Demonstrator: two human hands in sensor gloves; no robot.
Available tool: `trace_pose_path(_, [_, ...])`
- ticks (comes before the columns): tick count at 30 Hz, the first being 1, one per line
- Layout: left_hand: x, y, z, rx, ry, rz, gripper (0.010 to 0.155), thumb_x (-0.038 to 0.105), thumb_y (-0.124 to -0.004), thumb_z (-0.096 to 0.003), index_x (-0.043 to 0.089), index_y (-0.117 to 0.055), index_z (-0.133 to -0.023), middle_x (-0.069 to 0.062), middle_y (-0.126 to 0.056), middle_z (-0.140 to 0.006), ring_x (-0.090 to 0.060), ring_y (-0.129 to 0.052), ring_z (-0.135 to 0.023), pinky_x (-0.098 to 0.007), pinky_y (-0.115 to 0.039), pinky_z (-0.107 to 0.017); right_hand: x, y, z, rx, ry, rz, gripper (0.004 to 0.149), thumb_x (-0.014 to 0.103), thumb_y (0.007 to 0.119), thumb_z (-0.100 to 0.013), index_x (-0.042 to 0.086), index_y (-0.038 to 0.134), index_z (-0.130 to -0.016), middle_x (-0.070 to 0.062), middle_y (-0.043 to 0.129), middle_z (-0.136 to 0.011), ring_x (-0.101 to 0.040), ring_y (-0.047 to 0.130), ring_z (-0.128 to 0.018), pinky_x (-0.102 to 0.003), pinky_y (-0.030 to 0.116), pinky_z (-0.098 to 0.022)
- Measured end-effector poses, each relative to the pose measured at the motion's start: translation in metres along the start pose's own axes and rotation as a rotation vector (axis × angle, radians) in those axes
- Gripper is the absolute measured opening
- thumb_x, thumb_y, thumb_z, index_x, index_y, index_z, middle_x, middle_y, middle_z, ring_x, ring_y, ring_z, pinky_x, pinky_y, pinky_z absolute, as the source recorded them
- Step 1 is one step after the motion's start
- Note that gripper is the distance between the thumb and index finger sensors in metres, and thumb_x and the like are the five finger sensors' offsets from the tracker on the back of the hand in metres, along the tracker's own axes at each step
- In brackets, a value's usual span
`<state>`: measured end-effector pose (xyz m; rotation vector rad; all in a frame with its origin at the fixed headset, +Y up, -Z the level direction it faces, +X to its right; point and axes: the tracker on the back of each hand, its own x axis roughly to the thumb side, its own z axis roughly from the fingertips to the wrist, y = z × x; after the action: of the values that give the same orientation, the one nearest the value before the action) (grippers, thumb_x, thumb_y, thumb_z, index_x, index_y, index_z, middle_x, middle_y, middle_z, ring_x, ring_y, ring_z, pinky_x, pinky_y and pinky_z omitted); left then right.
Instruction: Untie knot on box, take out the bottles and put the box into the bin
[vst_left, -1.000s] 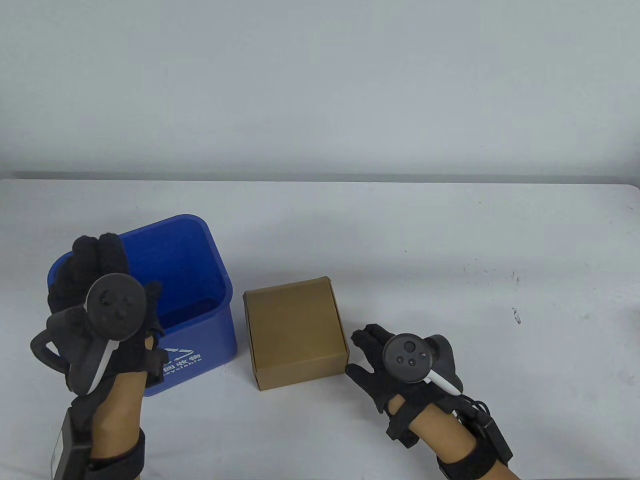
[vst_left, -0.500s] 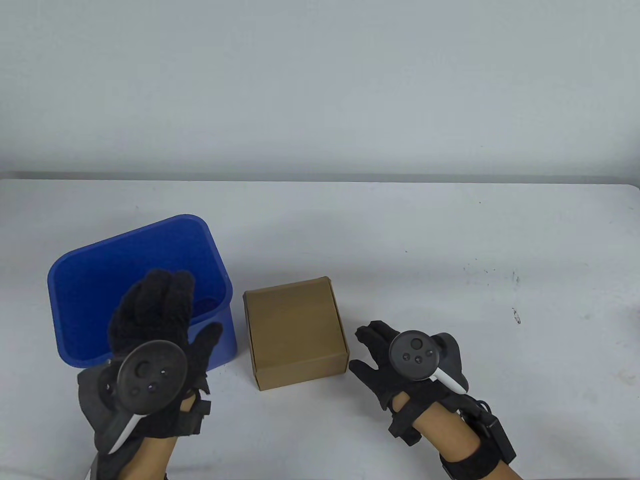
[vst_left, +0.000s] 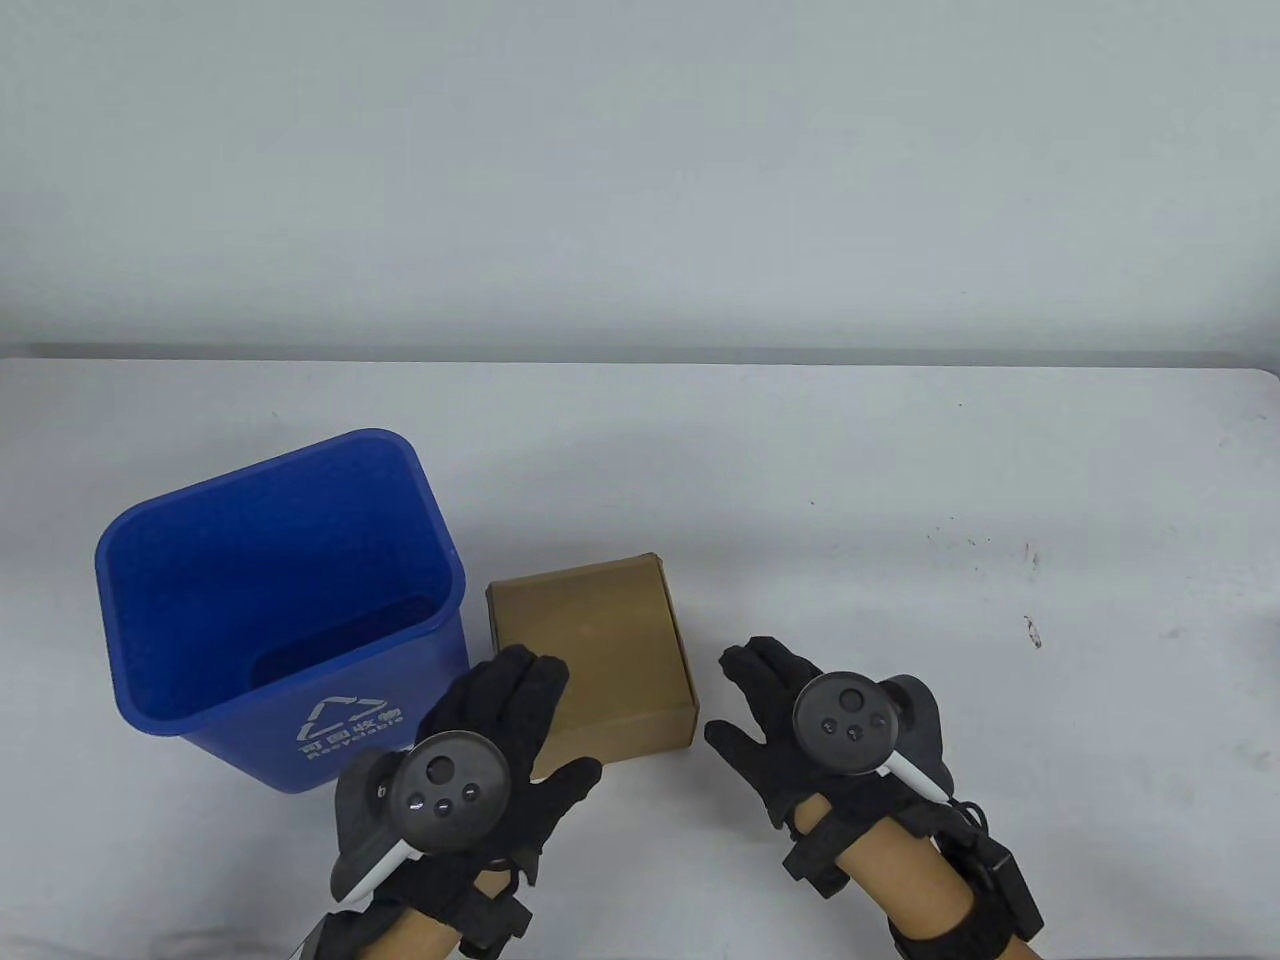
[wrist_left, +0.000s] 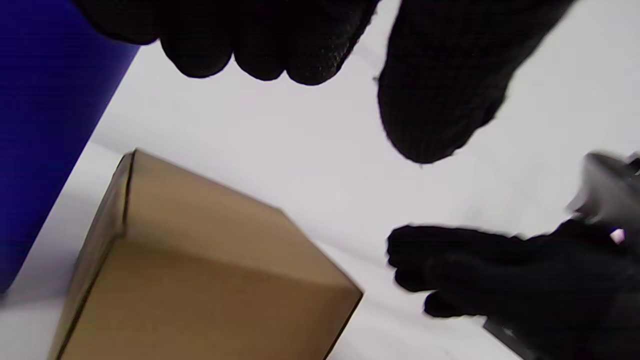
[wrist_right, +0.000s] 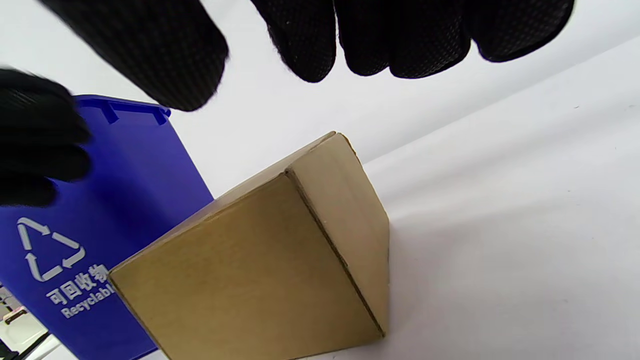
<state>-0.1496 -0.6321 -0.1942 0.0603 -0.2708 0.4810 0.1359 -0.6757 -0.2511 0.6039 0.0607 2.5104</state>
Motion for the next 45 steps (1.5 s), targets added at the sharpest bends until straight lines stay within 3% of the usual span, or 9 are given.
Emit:
trace_pose_path(4, [-0.023,-0.023,-0.002,0.026,-0.010,-0.009,0.085,0.049,-0.090,-0.0446,0.013,-0.054,-0.113,-0.018,-0.050,-0.115,-0.054,-0.059,-0.103,-0.069,-0.054,-0.072,0.002,0.002,0.007,-0.020,-0.021,-0.007,0.071,0.045,0.074,-0.049,0.003,0.054,-0.102,-0.026,0.044,-0.106,-0.055,0.055,-0.092,-0.068,0.054,-0.060])
trace_pose_path(12, [-0.048,-0.039,0.000,0.017,0.049,-0.072,0.084,0.049,-0.087,-0.0454,0.012,-0.052,-0.113,-0.021,-0.048,-0.114,-0.052,-0.065,-0.098,-0.065,-0.061,-0.068,0.000,0.014,0.002,0.014,-0.004,0.041,0.072,0.045,0.074,-0.049,0.003,0.052,-0.103,-0.025,0.043,-0.106,-0.056,0.053,-0.092,-0.068,0.053,-0.060])
trace_pose_path(19, [-0.059,-0.053,-0.008,-0.102,0.119,-0.109,0.083,0.050,-0.083,-0.0473,0.024,-0.043,-0.115,-0.023,-0.049,-0.114,-0.051,-0.069,-0.095,-0.064,-0.064,-0.066,-0.004,0.018,-0.001,0.025,0.012,0.039,0.072,0.046,0.073,-0.049,0.003,0.052,-0.103,-0.025,0.043,-0.106,-0.056,0.053,-0.092,-0.068,0.053,-0.060])
trace_pose_path(21, [-0.063,-0.053,-0.009,-0.125,0.146,-0.113,0.073,0.041,-0.075,-0.0513,0.031,-0.040,-0.114,-0.022,-0.053,-0.113,-0.050,-0.072,-0.094,-0.063,-0.065,-0.065,-0.008,0.017,-0.002,0.024,0.020,0.031,0.072,0.046,0.073,-0.049,0.004,0.052,-0.103,-0.025,0.043,-0.106,-0.055,0.053,-0.092,-0.068,0.053,-0.060])
trace_pose_path(25, [-0.067,-0.050,-0.011,-0.089,0.140,-0.025,0.063,0.028,-0.073,-0.0519,0.035,-0.052,-0.112,-0.024,-0.059,-0.112,-0.050,-0.076,-0.093,-0.063,-0.067,-0.066,-0.018,0.013,-0.004,0.012,0.049,0.012,0.071,0.045,0.072,-0.049,0.003,0.053,-0.102,-0.026,0.043,-0.106,-0.055,0.054,-0.092,-0.068,0.053,-0.060])
trace_pose_path(33, [-0.064,-0.051,-0.014,0.028,0.122,-0.136,0.061,0.015,-0.073,-0.0504,0.037,-0.059,-0.105,-0.015,-0.065,-0.110,-0.042,-0.083,-0.090,-0.058,-0.072,-0.065,-0.034,0.008,-0.009,-0.031,0.064,-0.038,0.069,0.044,0.072,-0.049,0.004,0.053,-0.102,-0.024,0.043,-0.106,-0.055,0.054,-0.092,-0.069,0.053,-0.060])
trace_pose_path(37, [-0.064,-0.054,-0.015,0.084,0.177,-0.221,0.057,0.026,-0.075,-0.0499,0.024,-0.051,-0.102,-0.008,-0.067,-0.102,-0.036,-0.092,-0.076,-0.051,-0.079,-0.055,-0.043,0.011,-0.021,-0.038,0.032,-0.089,0.063,0.033,0.065,-0.051,0.011,0.044,-0.106,-0.018,0.035,-0.110,-0.056,0.051,-0.094,-0.070,0.052,-0.061])
trace_pose_path(41, [-0.054,-0.055,-0.011,0.140,0.282,-0.269,0.063,0.040,-0.077,-0.0486,0.015,-0.051,-0.100,-0.013,-0.074,-0.094,-0.032,-0.102,-0.057,-0.047,-0.087,-0.043,-0.052,0.014,-0.038,-0.051,0.034,-0.034,0.060,0.023,0.064,-0.050,0.015,0.043,-0.105,-0.014,0.036,-0.111,-0.054,0.053,-0.094,-0.068,0.053,-0.062])
trace_pose_path(45, [-0.055,-0.054,-0.009,0.128,0.350,-0.319,0.060,0.047,-0.075,-0.0474,0.012,-0.062,-0.094,-0.011,-0.086,-0.083,-0.030,-0.108,-0.046,-0.044,-0.091,-0.035,-0.058,0.023,-0.051,-0.012,0.018,-0.038,0.060,0.019,0.065,-0.049,0.016,0.043,-0.104,-0.013,0.037,-0.110,-0.051,0.056,-0.094,-0.067,0.054,-0.062])
